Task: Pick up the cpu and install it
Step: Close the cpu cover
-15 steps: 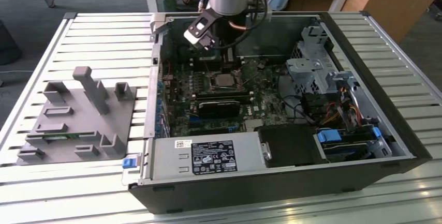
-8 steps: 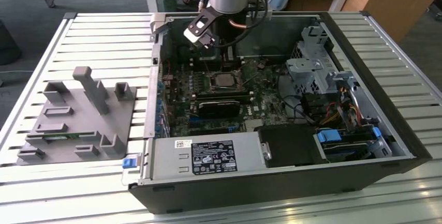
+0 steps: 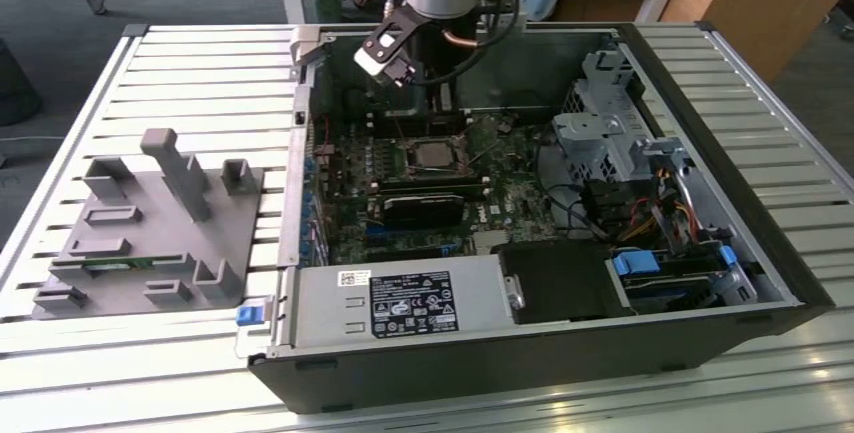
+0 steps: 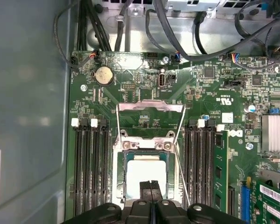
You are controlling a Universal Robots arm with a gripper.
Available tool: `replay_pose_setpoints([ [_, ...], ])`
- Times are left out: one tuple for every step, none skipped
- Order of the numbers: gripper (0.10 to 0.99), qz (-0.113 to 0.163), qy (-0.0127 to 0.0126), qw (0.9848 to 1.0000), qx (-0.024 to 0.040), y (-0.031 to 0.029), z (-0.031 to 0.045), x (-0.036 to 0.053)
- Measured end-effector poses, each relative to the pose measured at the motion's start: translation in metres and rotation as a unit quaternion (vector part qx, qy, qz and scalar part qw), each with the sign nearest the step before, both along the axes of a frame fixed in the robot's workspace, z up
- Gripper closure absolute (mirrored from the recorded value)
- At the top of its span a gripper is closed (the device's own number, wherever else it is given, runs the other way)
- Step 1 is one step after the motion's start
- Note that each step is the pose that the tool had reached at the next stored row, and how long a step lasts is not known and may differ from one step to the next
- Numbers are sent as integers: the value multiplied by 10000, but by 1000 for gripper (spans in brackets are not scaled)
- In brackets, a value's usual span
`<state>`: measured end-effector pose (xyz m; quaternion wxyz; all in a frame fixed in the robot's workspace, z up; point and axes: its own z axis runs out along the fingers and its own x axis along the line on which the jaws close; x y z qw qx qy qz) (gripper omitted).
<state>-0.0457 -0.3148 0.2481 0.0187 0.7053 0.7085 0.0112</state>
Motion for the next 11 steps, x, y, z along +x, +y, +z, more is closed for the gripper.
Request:
replay_pose_setpoints([
  [980,0,0,10000,0,0,27,0],
  [980,0,0,10000,0,0,56,0],
  [980,-1,0,10000,0,0,81,-1],
  [980,-1,0,10000,0,0,105,-1],
  [980,-1,0,10000,0,0,128,-1],
  [980,-1,0,10000,0,0,149,-1],
  [980,0,0,10000,0,0,168,-1],
  [980,-1,0,10000,0,0,187,-1],
  [980,0,0,10000,0,0,196,0],
  [980,0,0,10000,1,0,196,0],
  [980,0,-1,10000,1,0,195,-1],
])
